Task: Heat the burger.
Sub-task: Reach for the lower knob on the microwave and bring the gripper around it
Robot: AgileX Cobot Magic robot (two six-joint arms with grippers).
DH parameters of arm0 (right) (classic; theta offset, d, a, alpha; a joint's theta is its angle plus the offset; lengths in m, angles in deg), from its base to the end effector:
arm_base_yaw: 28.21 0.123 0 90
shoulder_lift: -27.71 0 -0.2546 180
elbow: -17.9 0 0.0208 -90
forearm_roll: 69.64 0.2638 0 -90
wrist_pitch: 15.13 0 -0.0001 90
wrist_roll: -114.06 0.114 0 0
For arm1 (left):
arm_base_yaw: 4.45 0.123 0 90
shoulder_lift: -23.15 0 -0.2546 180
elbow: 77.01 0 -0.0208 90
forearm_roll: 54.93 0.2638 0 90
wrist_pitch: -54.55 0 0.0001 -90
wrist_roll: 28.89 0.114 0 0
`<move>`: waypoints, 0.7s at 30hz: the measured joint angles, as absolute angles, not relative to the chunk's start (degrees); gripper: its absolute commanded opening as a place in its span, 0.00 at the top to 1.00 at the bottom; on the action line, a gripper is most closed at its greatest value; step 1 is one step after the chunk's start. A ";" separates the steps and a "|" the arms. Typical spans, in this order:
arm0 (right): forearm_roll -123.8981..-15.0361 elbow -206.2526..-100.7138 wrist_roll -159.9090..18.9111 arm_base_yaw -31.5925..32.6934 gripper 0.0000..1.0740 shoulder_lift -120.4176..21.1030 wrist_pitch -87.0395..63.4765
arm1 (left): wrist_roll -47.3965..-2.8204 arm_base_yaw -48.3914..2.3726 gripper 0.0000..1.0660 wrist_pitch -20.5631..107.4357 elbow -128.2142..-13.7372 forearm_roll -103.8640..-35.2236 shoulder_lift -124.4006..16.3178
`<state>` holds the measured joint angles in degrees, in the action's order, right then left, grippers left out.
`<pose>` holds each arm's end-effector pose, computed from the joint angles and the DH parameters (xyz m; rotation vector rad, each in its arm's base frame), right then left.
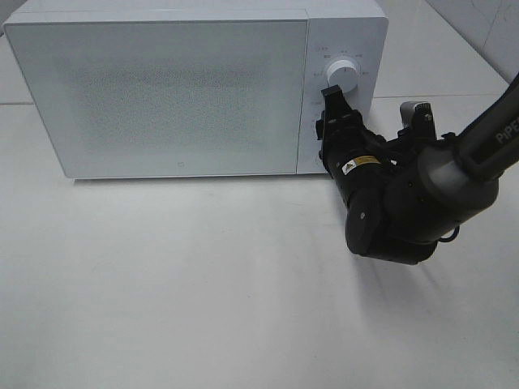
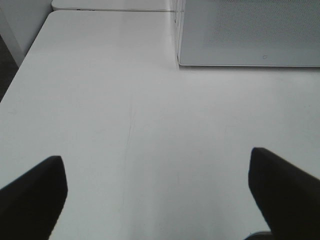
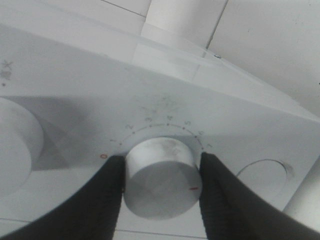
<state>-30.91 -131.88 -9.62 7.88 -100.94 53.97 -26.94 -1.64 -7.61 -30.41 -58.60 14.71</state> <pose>0.3347 0.1616 0.0752 0.9786 1.4195 0.9174 0.0539 -0.0038 0.2765 -0.0106 2.0439 -0.0247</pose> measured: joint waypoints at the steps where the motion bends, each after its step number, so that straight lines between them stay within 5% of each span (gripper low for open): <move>1: -30.91 -131.88 -9.62 7.88 1.00 -100.94 53.97 | -26.94 -1.64 0.13 -7.61 -30.41 -58.60 14.71; 21: -30.85 -131.88 7.62 7.88 1.00 -100.94 53.97 | -26.94 -1.64 0.13 -7.61 -30.41 -58.60 14.71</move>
